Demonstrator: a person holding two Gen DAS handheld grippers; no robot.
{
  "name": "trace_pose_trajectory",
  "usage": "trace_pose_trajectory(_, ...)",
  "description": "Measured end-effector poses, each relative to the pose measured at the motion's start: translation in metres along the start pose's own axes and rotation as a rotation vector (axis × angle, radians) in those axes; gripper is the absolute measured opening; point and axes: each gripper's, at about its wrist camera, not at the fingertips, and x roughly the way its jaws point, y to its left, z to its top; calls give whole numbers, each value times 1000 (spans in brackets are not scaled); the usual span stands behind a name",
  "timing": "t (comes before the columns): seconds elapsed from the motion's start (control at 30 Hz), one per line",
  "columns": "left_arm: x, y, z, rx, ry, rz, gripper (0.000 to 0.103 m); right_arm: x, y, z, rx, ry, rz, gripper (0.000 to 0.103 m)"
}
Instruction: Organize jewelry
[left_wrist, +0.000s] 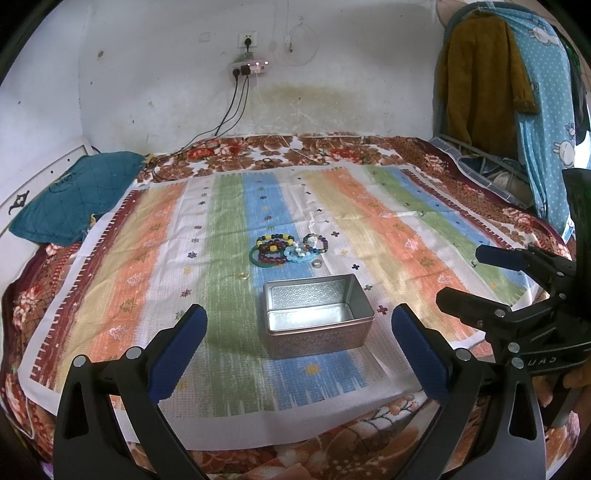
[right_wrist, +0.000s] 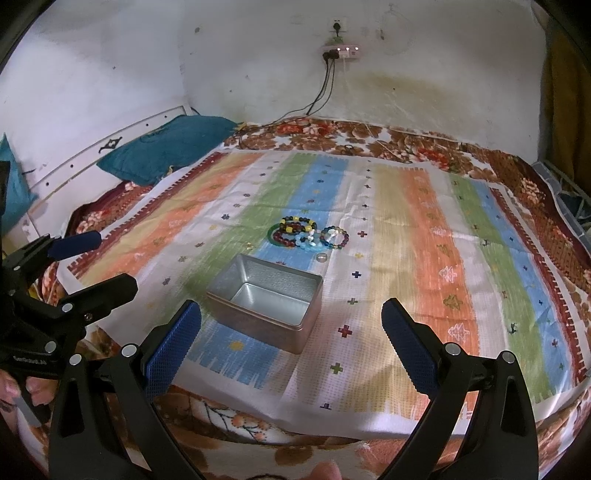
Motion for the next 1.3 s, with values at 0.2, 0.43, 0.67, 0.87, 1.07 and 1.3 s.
trace_pose_trajectory(0.2, -1, 1, -1, 3, 1, -4, 97, 3, -3, 0, 13, 11, -10, 99)
trace_pose_trajectory(0.43, 0, 1, -1, -5, 5, 4, 97, 3, -6, 0, 28, 11, -10, 99)
trace_pose_trajectory(0.67, 2, -2, -3, -1, 6, 9, 97, 4, -9, 0, 49, 12, -1, 99)
trace_pose_trajectory(0.87, 15, 13, -5, -65, 43, 26, 97, 14, -17, 3, 97, 39, 46, 99)
trace_pose_trajectory(1.07, 25, 22, -1, -111, 70, 21, 97, 20, -22, 8, 142, 35, 47, 99)
trace_pose_trajectory(1.3, 49, 9, 13, -37, 108, 60, 97, 33, -29, 18, 183, 30, 37, 99)
